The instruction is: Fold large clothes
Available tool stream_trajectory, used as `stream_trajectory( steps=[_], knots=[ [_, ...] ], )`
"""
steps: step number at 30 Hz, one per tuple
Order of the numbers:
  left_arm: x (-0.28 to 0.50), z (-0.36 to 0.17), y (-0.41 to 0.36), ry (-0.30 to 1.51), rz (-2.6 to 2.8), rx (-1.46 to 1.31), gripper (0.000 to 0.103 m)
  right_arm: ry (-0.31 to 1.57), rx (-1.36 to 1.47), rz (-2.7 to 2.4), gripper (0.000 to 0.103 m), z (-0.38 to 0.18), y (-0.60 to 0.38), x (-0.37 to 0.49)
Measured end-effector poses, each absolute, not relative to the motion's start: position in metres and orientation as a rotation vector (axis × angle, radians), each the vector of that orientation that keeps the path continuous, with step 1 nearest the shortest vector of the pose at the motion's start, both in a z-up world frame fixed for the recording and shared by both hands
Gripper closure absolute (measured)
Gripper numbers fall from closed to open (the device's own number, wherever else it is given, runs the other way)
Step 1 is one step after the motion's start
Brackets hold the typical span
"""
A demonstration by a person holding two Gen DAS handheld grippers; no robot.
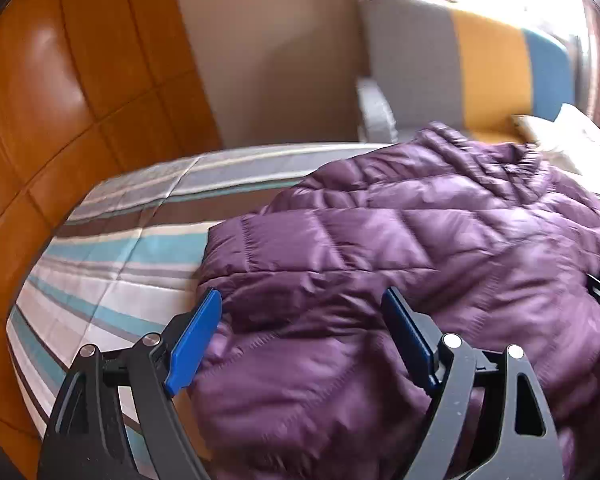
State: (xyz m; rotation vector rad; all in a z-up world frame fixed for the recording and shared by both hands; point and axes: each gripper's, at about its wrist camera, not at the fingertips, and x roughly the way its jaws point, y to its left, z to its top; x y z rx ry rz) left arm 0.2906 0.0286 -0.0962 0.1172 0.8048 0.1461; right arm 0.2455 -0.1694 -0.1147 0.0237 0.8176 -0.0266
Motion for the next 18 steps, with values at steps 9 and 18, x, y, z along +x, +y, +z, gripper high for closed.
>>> stream_trajectory(
  steps=[9, 18],
  knots=[
    [0.309, -0.123, 0.051, 0.873, 0.133, 0.014, 0.013, 0.818, 0.019, -0.027, 0.064, -0.116, -0.168, 0.246],
    [0.275, -0.111, 0.079, 0.843, 0.109, -0.086, 0.002, 0.799, 0.039, 0.017, 0.046, -0.089, -0.176, 0.224]
  ],
)
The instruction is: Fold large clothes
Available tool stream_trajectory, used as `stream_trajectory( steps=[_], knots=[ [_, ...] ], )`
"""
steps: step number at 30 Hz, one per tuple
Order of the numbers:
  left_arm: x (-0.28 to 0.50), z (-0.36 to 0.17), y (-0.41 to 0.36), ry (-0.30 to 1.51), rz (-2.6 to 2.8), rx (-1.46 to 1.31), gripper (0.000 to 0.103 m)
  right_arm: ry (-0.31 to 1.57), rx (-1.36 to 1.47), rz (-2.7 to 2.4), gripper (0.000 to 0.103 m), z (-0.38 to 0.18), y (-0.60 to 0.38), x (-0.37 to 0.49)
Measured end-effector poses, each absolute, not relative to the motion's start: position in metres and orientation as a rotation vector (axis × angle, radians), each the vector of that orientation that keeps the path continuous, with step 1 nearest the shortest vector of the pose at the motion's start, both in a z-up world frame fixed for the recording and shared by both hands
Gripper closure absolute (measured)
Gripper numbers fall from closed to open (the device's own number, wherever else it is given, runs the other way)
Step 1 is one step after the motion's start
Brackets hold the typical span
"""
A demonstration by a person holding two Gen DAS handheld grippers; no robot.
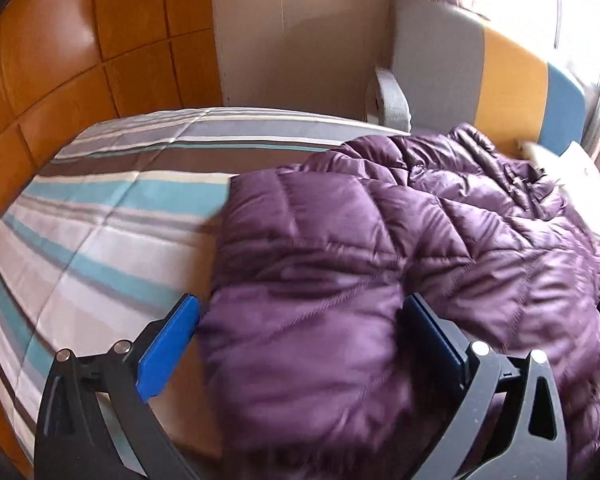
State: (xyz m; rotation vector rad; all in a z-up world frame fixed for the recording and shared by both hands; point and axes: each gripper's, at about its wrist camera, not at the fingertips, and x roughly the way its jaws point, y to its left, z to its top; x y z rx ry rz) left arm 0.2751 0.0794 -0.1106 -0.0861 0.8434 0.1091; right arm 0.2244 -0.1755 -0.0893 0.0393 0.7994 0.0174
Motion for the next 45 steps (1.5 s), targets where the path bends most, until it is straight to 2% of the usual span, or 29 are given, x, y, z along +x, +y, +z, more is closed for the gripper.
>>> stream_trajectory(
  steps=[5, 17, 23, 25, 30, 37, 40, 42, 43, 45],
  knots=[
    [0.232, -0.104, 0.093, 0.808, 0.068, -0.120, 0.002, 0.813, 0.075, 0.040, 0.046, -0.077, -0.186, 0.185],
    [0.112, -0.109, 0.097, 0.802, -0.042, 0.024, 0.004, 0.848, 0.125, 0.038, 0.046, -0.074, -0.226, 0.056],
    [0.066, -0.122, 0.113, 0.823, -0.082, 0.047, 0.004, 0.894, 0.151, 0.003, 0.048, -0.086, -0.254, 0.002],
    [0.056, -0.124, 0.117, 0.830, -0.101, 0.040, 0.005, 0.910, 0.163, -0.005, 0.054, -0.092, -0.261, -0.014],
    [0.039, -0.126, 0.124, 0.840, -0.156, 0.039, 0.024, 0.943, 0.193, -0.019, 0.055, -0.104, -0.273, -0.044],
    [0.021, -0.131, 0.125, 0.888, -0.224, 0.039, 0.036, 1.001, 0.204, 0.000, 0.055, -0.116, -0.280, -0.072],
    [0.015, -0.136, 0.127, 0.922, -0.246, 0.027, 0.040, 1.037, 0.214, 0.051, 0.076, -0.123, -0.279, -0.078],
    [0.011, -0.137, 0.125, 0.931, -0.270, 0.039, 0.056, 1.038, 0.221, 0.083, 0.088, -0.124, -0.276, -0.078],
    [0.010, -0.136, 0.122, 0.933, -0.283, 0.048, 0.061, 1.031, 0.225, 0.100, 0.094, -0.123, -0.274, -0.077],
    [0.010, -0.132, 0.118, 0.939, -0.311, 0.037, 0.087, 1.011, 0.236, 0.131, 0.096, -0.119, -0.270, -0.075]
  ],
)
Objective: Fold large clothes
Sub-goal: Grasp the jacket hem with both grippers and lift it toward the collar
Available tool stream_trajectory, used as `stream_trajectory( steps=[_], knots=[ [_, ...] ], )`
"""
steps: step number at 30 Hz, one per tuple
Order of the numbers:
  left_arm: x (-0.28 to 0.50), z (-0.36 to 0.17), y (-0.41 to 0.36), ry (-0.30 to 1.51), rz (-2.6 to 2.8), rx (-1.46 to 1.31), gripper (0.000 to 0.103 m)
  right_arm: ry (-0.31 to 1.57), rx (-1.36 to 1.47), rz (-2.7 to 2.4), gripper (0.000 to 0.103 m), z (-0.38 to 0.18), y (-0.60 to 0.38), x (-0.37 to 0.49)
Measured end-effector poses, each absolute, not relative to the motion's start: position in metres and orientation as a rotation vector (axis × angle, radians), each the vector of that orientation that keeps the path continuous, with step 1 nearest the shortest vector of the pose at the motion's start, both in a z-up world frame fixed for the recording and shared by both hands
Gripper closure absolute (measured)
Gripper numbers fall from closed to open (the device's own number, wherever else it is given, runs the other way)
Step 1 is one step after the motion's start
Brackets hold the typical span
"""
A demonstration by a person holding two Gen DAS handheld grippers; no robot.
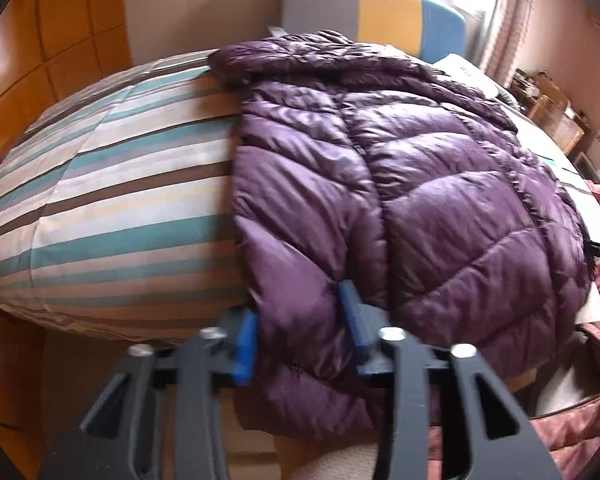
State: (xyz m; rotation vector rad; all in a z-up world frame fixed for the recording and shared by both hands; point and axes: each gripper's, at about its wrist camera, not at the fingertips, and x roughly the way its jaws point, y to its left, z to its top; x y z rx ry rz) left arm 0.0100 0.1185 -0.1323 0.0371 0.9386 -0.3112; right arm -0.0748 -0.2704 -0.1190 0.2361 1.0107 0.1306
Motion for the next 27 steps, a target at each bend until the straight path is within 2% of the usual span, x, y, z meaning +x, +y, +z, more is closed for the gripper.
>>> stream_trajectory(
  steps=[3, 19, 27],
  knots=[
    [0.012, -0.123, 0.116, 0.926, -0.340, -0.001, 0.095, 0.973, 0.253, 0.164, 0.098, -0.110, -0.267, -0.069],
    [0.027, -0.045, 0.126, 0.713, -0.411, -0.203, 0.097, 0.716, 0.437, 0.232, 0.100, -0.051, -0.281, -0.047],
    [0.007, -0.012, 0.125, 0.625, -0.479, -0.276, 0.098, 0.592, 0.459, 0.290, 0.100, -0.015, -0.291, -0.077]
  ],
)
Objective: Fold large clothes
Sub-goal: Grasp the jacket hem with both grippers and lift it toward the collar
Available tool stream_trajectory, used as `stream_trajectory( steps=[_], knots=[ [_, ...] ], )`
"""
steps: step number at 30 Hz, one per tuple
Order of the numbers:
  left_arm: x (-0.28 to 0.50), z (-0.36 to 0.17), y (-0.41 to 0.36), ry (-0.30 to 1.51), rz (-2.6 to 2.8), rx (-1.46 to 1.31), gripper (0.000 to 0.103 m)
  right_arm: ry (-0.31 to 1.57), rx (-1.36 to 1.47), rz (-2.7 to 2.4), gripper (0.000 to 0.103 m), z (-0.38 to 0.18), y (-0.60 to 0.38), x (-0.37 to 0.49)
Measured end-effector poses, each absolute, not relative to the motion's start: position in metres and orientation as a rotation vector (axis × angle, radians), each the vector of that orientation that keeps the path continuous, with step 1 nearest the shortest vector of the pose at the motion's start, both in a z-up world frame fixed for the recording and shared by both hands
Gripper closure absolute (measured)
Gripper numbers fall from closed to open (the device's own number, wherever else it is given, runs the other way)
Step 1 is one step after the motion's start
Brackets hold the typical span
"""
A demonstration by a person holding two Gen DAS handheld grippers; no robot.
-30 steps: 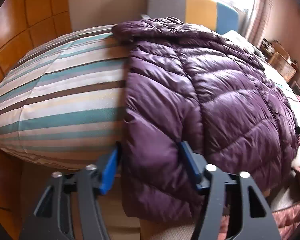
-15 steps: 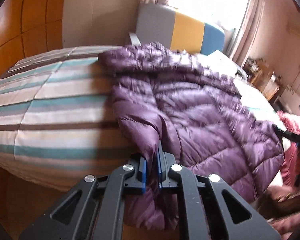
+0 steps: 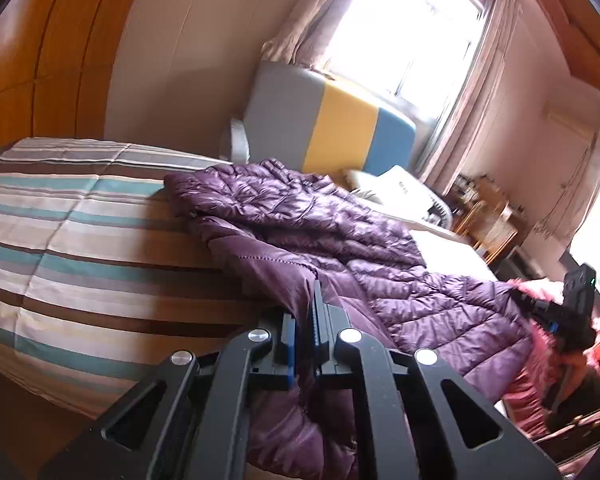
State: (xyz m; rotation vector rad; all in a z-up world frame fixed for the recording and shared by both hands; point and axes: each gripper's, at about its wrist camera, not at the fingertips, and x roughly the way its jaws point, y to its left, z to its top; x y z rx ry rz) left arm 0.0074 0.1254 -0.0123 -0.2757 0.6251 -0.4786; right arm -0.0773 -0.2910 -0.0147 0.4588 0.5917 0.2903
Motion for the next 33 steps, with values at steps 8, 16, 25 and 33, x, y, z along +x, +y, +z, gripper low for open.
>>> stream_trajectory(
  steps=[8, 16, 25, 33],
  knots=[
    [0.001, 0.010, 0.132, 0.574, -0.503, -0.311, 0.098, 0.506, 0.486, 0.322, 0.100, 0.003, -0.304, -0.093],
    [0.078, -0.005, 0.128, 0.701, -0.422, -0.314, 0.097, 0.577, 0.607, 0.236, 0.100, -0.012, -0.315, -0.003],
    [0.169, -0.023, 0.112, 0.778, -0.334, -0.300, 0.097, 0.655, 0.688, 0.158, 0.100, -0.037, -0.333, 0.109],
    [0.237, -0.061, 0.105, 0.880, -0.248, -0.332, 0.092, 0.744, 0.714, 0.070, 0.100, -0.080, -0.346, 0.172]
  ],
)
